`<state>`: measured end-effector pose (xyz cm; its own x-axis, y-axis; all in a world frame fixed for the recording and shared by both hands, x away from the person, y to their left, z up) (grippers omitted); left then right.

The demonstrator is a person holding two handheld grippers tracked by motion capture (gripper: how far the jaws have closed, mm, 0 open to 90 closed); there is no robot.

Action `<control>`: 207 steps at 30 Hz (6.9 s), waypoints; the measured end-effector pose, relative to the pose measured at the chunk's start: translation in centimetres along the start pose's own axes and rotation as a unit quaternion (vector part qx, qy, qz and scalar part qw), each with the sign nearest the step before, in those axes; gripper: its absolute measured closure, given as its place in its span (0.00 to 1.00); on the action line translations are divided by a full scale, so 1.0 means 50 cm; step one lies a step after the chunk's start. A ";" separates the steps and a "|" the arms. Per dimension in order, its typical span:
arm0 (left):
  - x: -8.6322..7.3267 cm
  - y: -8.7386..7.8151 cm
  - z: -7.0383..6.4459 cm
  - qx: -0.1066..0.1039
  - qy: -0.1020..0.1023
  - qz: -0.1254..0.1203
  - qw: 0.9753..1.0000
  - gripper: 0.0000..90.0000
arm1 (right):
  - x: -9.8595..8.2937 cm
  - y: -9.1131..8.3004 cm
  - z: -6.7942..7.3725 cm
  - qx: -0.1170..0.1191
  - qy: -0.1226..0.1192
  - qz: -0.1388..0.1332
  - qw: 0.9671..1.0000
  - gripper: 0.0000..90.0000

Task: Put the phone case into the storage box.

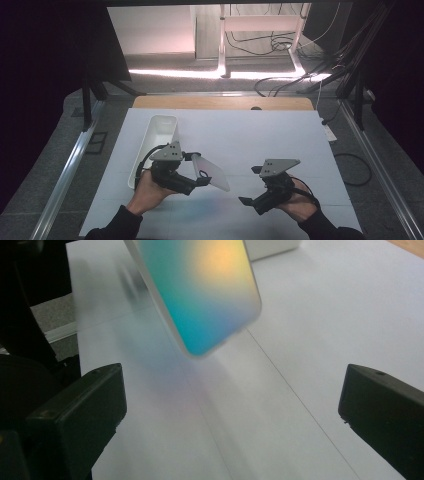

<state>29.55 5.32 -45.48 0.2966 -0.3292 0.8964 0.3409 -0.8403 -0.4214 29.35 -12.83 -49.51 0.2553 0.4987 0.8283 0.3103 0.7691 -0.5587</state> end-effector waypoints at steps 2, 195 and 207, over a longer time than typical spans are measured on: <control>-0.002 0.000 0.006 0.007 -0.004 0.006 1.000 0.20 | -0.005 -0.004 -0.004 -0.008 0.002 0.002 1.000 0.00; -0.066 -0.025 0.515 0.340 -0.162 0.147 0.915 0.07 | -0.185 -0.213 -0.088 -0.227 0.115 0.011 0.967 0.00; -0.055 -0.030 0.509 0.315 -0.178 0.107 0.926 0.00 | -0.185 -0.213 -0.088 -0.227 0.113 0.013 0.967 0.00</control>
<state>50.94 18.46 -50.80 0.6545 -0.2033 0.7282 0.6599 -0.3165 -0.6815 27.68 -27.40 -51.39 0.4465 0.3753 0.8123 0.6585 0.4768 -0.5823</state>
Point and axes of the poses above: each handheld gripper's, and its own axes: y roughly forward along the jaws, x roughly out of its top, z roughly to its left, the point moved 9 cm from there along y, roughly forward along the jaws, and after that the axes turned 5 degrees about -z, right-handed, at the moved point
